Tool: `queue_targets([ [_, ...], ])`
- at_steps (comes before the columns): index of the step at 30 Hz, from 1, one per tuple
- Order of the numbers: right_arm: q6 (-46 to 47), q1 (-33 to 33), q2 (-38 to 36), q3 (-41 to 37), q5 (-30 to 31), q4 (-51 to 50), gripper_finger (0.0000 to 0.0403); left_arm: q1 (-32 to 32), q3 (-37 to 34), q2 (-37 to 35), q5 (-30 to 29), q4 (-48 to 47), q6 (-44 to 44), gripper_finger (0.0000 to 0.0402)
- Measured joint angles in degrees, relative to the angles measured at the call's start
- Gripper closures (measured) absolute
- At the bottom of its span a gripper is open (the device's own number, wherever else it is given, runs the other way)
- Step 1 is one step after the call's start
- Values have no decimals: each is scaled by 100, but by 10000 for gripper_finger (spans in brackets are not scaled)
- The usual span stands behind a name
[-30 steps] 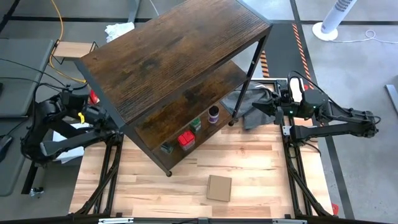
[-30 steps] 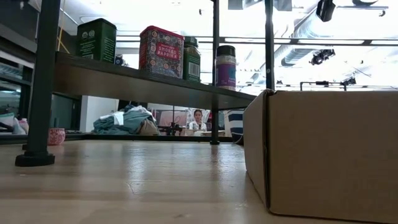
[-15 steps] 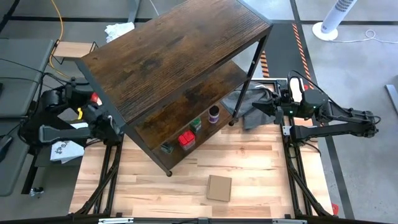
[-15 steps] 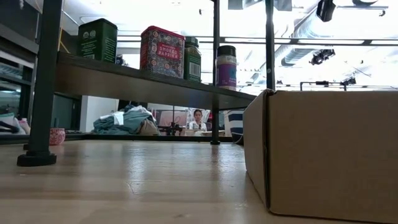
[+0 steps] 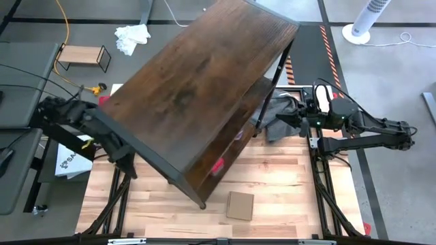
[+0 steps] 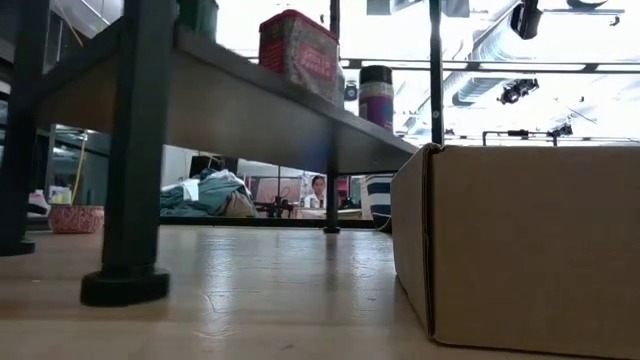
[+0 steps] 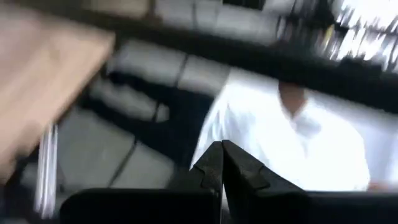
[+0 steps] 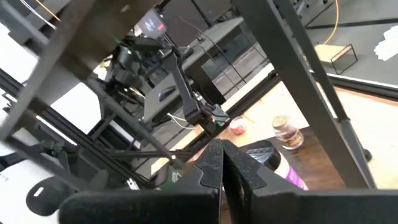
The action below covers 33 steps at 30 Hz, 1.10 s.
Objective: Shelf spices
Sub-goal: Move the shelf to the top of the table
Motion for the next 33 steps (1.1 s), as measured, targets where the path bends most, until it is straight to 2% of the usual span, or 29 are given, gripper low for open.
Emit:
queue_targets([
  [3, 20, 0, -4, 0, -7, -2, 402, -238, -1, -104, -1211, 9, -287, 402],
  [5, 21, 1, -5, 0, -20, -13, 402, -380, -2, -105, -1669, -2, -453, 402],
  [9, 213, 8, 51, 0, -52, -15, 402, -729, 4, 73, -2115, -9, -512, 402],
  [13, 721, 118, 399, 11, -785, -167, 402, -997, -9, 259, -2322, -45, -490, 402],
  [18, 1169, 669, 1238, 8, -1564, -159, 402, -1391, -9, 155, -3278, -169, -619, 401],
  [25, 1142, 1207, 2145, 2, -1491, 265, 402, -1982, 2, -110, -4491, -1119, -1533, 402],
  [29, 1117, 1282, 2397, 2, -1438, 873, 402, -2241, 0, -57, -5077, -1673, -1998, 401],
  [33, 1014, 1303, 2473, 2, -1068, 1217, 402, -2385, -6, 110, -5432, -2229, -2502, 401],
])
